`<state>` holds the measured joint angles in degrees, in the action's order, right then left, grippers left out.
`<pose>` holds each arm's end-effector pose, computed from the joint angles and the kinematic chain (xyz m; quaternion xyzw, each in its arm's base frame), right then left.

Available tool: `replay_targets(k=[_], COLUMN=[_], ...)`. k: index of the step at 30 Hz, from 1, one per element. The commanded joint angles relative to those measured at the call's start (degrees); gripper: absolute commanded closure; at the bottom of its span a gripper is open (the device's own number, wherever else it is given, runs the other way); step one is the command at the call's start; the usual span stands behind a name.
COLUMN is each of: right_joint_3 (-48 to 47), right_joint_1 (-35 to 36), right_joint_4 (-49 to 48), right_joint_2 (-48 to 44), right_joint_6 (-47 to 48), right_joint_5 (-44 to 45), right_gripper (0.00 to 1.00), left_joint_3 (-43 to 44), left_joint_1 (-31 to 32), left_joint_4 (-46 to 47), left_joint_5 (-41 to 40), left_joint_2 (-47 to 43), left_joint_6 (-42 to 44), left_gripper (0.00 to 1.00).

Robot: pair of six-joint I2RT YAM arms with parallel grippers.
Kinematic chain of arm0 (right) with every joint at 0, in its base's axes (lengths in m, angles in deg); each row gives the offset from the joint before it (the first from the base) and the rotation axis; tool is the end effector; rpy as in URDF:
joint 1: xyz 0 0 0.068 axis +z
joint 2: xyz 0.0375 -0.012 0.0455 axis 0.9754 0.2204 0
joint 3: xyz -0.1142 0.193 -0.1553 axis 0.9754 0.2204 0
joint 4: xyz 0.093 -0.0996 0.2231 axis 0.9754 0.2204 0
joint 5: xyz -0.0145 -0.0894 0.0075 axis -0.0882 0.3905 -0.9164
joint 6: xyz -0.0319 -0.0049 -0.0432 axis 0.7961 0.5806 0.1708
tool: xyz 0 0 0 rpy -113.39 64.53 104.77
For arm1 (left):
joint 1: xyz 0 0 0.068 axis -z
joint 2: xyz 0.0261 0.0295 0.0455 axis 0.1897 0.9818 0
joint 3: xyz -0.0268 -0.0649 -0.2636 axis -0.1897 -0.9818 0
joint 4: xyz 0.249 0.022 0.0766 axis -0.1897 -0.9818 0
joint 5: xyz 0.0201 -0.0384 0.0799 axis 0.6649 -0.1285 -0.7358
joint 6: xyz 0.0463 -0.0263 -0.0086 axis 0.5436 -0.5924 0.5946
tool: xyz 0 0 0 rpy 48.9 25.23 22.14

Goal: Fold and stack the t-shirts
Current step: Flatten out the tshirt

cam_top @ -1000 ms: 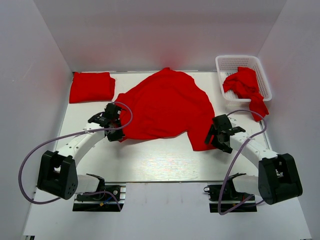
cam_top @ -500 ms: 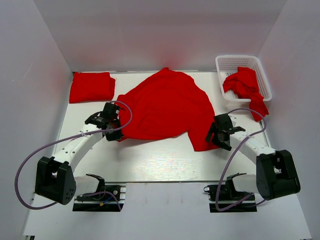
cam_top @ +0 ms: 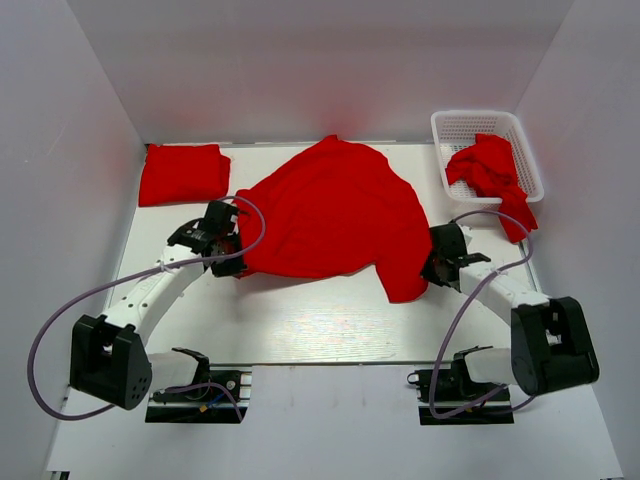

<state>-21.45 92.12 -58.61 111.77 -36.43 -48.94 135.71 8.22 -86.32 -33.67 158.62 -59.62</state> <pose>0.2335 0.0519 0.1614 0.2007 0.9248 0.0036 0.3232 0.2198 -0.0730 0.2406 -0.0623 0.9763 -0.0366 0.2039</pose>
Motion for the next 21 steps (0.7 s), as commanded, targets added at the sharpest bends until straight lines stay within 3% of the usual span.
replay_targets(k=[1,5,11,17,21], right_joint_3=[-1.0,-6.1,-16.7,-34.1,-40.8], right_joint_1=[0.1,0.1,0.2,0.2,0.1], right_joint_4=[-1.0,0.4,1.9,0.8,-1.2], right_joint_2=[-5.7,-17.2,-25.0,-28.8,-28.9], right_joint_6=[-0.4,1.2,8.2,15.6,20.4], right_joint_5=[2.5,8.6,15.2,23.3,26.7], right_gripper=[1.00,1.00,1.00,1.00,1.00], left_joint_3=[4.3,7.8,16.2,31.3,42.7], left_joint_1=[-0.2,-0.2,-0.2,-0.2,-0.2], left_joint_4=[-0.5,-0.5,-1.7,-4.2,-6.8], left_joint_5=[1.0,1.5,0.7,-9.2,-15.3], left_joint_2=[-2.5,-3.1,-3.1,-4.2,-3.6], left_joint_6=[1.3,1.9,2.9,4.0,4.1], left_gripper=[1.00,1.00,1.00,1.00,1.00])
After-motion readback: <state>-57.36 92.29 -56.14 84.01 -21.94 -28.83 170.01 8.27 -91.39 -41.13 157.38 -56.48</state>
